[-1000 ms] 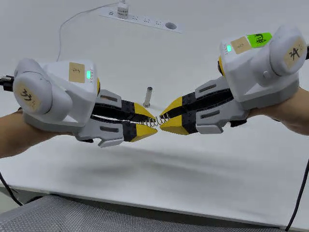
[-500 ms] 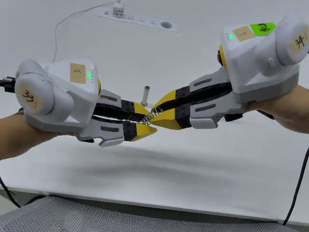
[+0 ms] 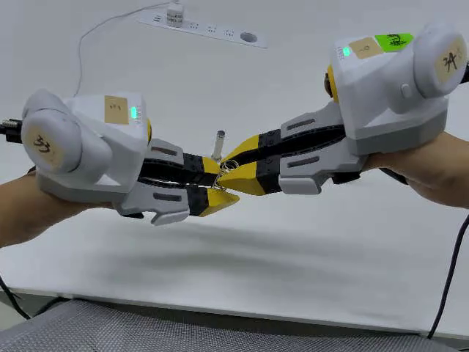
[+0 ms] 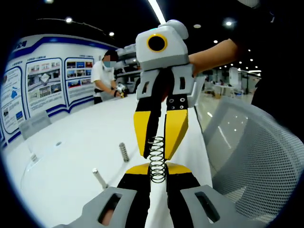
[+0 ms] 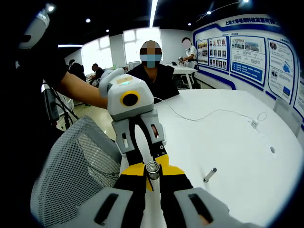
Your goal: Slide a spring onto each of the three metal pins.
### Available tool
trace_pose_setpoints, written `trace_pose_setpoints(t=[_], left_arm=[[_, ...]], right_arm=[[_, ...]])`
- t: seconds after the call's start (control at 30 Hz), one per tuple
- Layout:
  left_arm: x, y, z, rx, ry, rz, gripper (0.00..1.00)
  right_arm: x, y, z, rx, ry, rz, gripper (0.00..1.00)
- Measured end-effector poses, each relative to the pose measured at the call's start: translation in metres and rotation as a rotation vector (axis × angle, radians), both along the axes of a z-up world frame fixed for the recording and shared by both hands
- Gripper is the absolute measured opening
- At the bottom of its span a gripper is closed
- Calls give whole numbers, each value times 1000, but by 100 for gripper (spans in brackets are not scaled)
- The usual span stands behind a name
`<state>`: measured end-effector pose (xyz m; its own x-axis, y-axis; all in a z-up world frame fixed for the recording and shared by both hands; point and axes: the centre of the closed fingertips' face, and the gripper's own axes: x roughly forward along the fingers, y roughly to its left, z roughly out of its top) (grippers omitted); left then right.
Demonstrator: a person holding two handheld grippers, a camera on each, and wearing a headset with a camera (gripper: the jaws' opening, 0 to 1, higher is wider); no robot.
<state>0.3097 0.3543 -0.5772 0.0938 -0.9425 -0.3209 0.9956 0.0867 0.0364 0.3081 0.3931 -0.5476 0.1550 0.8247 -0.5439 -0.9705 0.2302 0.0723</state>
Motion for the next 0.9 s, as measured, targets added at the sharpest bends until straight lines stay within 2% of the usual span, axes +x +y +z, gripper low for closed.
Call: trace_pose_setpoints(t=[0.07, 0.1, 0.13, 0.2, 0.27, 0.43, 0.5, 0.6, 0.67, 0.73, 0.77, 0.8, 0.9], left_arm=[[1, 1, 0, 2, 16, 9, 11], [2, 3, -3, 19, 33, 21, 11], [5, 6, -7, 48, 26, 33, 11], [10, 10, -11, 67, 3, 50, 12], [12, 16, -14, 72, 12, 66, 13], [19, 28, -16, 66, 28, 112, 20], [19, 31, -14, 44, 63, 130, 25], [23, 37, -14, 47, 53, 154, 30], [25, 40, -15, 49, 62, 166, 32], [27, 43, -14, 36, 86, 184, 39], [26, 43, -13, 26, 102, 188, 42], [27, 43, -12, 18, 113, 191, 46], [28, 44, -14, 24, 107, 200, 49]], right_arm=[[2, 0, 0, -2, -3, 0, 10], [3, 0, 0, -4, -4, -2, 10], [5, 1, 0, -4, -8, -7, 10], [12, 0, 3, 5, -13, -20, 10], [18, -2, 5, 5, -15, -33, 10], [30, -8, 6, -9, -29, -56, 11], [38, -11, 6, -12, -48, -68, 11], [54, -17, 5, -32, -57, -112, 11], [63, -20, 4, -41, -66, -136, 11], [75, -24, 4, -45, -79, -174, 11], [78, -23, 6, -31, -76, -178, 11], [86, -25, 7, -16, -64, -220, 11], [99, -30, 4, -44, -81, -237, 11]])
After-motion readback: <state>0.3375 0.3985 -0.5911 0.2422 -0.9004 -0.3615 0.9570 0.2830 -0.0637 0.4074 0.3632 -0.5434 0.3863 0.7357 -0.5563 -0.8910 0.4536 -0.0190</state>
